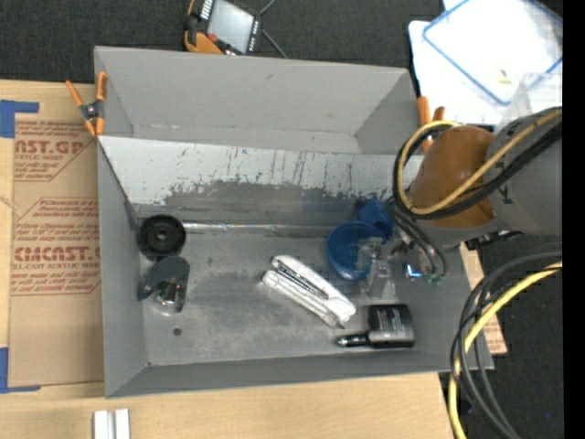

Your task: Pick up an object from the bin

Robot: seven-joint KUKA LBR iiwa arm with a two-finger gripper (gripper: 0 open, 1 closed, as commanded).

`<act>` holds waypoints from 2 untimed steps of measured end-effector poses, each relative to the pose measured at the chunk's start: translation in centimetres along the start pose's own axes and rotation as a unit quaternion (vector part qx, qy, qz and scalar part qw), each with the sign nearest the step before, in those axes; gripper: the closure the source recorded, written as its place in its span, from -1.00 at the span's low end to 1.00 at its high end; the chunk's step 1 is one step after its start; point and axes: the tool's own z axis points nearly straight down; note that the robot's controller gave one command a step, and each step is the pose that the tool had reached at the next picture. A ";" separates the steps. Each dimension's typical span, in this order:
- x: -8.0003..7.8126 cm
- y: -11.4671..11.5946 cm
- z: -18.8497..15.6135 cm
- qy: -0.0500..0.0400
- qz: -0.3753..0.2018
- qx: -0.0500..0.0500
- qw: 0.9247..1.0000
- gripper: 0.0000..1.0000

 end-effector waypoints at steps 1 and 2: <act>-3.2 0.5 0.0 -0.002 -0.136 0.000 0.991 1.00; -1.2 1.0 -0.4 -0.002 0.018 -0.003 1.000 1.00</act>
Offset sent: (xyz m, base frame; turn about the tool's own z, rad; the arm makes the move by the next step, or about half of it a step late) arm 0.0107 0.0070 0.0024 0.0365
